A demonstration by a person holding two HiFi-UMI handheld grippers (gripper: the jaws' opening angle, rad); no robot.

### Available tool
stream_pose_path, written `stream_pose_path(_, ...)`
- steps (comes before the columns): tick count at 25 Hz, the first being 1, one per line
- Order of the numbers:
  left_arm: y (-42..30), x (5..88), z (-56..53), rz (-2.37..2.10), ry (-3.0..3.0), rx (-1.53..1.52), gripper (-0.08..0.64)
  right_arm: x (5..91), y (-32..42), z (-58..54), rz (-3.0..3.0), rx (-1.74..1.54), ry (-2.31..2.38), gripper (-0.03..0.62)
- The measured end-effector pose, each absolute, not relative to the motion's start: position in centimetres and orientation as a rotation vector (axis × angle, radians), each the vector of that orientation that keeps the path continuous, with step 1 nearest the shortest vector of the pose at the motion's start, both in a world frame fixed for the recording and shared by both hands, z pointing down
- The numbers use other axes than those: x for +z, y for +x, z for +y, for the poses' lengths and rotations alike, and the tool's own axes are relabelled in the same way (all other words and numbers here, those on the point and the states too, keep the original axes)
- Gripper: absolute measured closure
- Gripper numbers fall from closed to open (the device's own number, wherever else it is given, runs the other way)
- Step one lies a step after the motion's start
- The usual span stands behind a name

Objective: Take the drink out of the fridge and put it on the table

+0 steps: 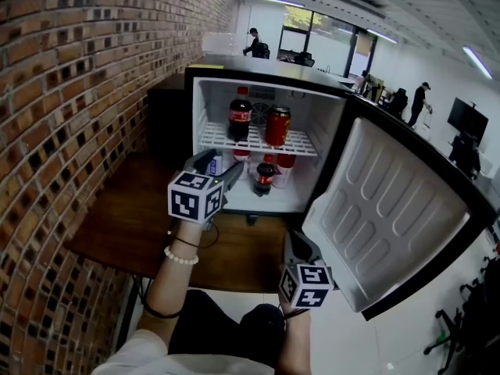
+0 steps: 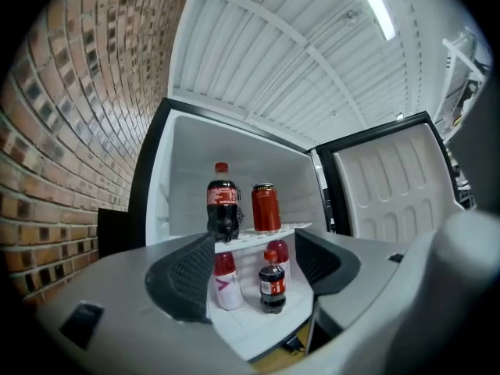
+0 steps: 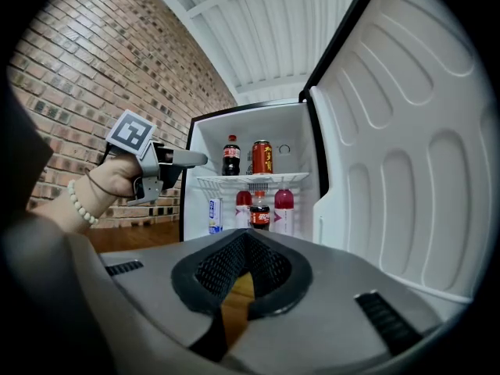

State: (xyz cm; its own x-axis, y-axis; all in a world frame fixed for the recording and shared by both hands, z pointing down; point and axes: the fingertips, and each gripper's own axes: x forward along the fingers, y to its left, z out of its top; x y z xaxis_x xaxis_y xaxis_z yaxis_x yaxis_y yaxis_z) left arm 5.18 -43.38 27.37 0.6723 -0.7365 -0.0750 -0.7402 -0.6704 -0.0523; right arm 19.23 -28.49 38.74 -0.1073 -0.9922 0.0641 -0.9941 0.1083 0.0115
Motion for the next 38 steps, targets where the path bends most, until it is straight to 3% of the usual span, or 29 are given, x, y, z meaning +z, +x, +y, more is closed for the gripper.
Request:
stream_pose_path(12, 8.4, 21.9, -49.1, 1.257, -2.778, 0.079, 0.138, 39.2, 19.8, -28.7, -2.298, 0.067, 2.067, 0.58)
stream_pose_path(26, 9.4, 20.9, -57.3, 1.395, -2.744, 0.002, 0.146, 39.5, 20.8, -28.4, -2.285, 0.072, 2.089, 0.58)
stream_pose_path(35, 10.4, 20.1, -58.1, 1.358, -2.732, -0.072, 0.239, 39.4, 21.0, -28.6, -2.289, 0.068, 2.086, 0.58)
stream_pose_path(38, 10.4, 20.0, -58.1, 1.354, -2.738, -0.071, 0.241, 39.4, 20.8, -28.6, -2.289, 0.069, 2.083, 0.58)
